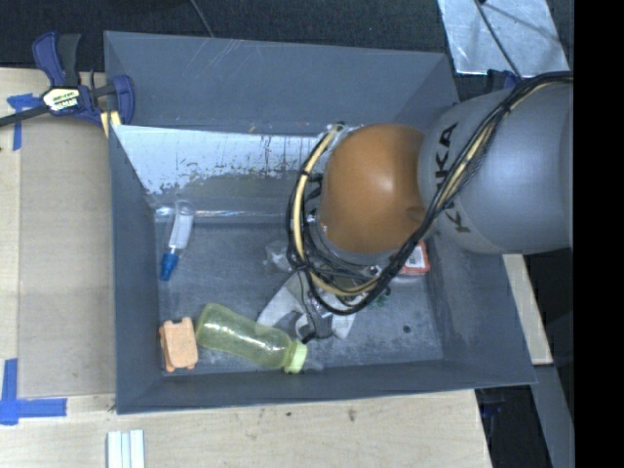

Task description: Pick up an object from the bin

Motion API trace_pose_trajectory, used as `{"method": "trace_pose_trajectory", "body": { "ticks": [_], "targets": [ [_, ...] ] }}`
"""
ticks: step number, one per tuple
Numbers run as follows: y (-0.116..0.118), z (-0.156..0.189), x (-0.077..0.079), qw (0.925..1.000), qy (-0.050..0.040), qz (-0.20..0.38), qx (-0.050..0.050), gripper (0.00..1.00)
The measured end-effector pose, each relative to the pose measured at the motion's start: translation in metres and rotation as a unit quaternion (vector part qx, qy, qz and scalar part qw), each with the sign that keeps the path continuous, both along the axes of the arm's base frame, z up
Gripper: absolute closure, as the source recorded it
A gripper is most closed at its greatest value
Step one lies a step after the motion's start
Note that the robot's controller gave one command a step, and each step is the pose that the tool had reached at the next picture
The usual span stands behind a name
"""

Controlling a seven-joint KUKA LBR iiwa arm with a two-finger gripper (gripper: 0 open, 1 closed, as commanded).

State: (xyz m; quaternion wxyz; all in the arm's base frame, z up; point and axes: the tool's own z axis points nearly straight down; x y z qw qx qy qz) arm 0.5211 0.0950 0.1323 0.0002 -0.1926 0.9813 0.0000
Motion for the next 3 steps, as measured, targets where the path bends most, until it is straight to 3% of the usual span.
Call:
{"method": "trace_pose_trajectory", "body": {
  "ticks": [1, 3],
  "targets": [
    [-0.026, -0.032, -0.001, 0.995, -0.0015, -0.1, 0.001, 0.0],
    [-0.043, -0.056, 0.005, 0.9901, -0.0002, -0.141, 0.001, 0.0]
  ]
}}
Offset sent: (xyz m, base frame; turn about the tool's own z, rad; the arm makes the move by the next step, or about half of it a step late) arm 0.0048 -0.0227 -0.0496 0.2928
